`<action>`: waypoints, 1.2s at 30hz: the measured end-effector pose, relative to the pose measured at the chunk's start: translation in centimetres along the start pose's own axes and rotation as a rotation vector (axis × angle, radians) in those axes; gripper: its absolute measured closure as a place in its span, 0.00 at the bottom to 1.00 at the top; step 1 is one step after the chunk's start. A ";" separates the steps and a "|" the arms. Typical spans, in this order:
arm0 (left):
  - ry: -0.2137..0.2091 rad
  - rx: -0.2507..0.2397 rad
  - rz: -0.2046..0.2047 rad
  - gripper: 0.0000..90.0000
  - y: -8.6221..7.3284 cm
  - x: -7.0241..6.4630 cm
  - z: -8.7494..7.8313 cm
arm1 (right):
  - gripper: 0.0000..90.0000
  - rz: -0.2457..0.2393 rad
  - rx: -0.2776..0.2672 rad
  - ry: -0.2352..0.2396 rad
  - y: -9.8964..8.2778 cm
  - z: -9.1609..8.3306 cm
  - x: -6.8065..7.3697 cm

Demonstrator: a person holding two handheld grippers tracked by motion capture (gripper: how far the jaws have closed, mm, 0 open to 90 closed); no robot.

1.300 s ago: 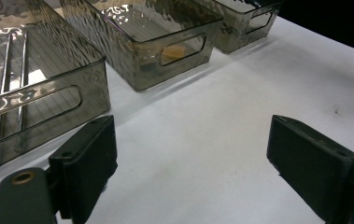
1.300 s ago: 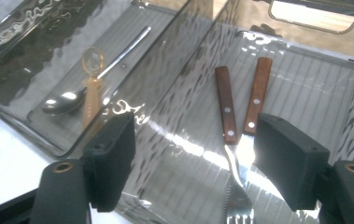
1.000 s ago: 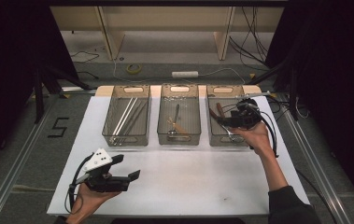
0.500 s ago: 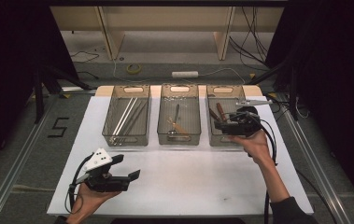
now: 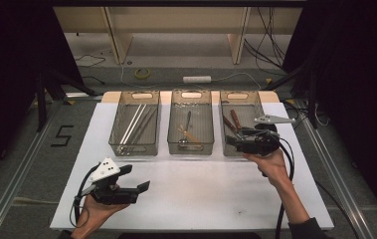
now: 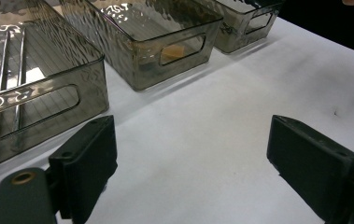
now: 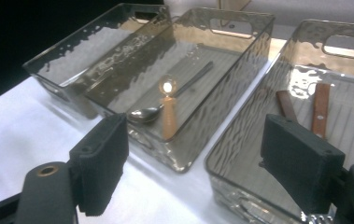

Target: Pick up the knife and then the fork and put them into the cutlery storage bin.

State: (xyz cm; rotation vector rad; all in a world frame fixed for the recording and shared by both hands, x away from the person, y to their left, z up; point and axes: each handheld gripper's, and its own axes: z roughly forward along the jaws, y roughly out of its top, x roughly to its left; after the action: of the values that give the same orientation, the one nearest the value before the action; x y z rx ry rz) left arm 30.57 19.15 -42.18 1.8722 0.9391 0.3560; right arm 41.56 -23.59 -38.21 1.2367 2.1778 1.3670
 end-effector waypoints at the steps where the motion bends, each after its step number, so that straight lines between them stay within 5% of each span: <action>1: 0.000 0.000 -0.001 0.17 0.0 0.0 0.0 | 0.27 0.001 -0.005 0.004 -0.2 -0.1 0.1; 20: -0.012 -0.002 -0.003 0.17 -0.1 -0.1 -0.2 | 0.26 -0.059 -0.059 0.096 -3.6 -2.1 3.2; 36: -0.018 -0.008 -0.006 0.17 -0.1 -0.2 -0.2 | 0.26 -0.085 -0.065 0.105 -6.2 -3.3 4.4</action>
State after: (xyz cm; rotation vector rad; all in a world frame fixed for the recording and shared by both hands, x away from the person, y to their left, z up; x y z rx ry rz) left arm 30.29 19.20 -42.13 1.8625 0.9297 0.3385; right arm 33.71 -23.20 -40.88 1.0591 2.2090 1.4854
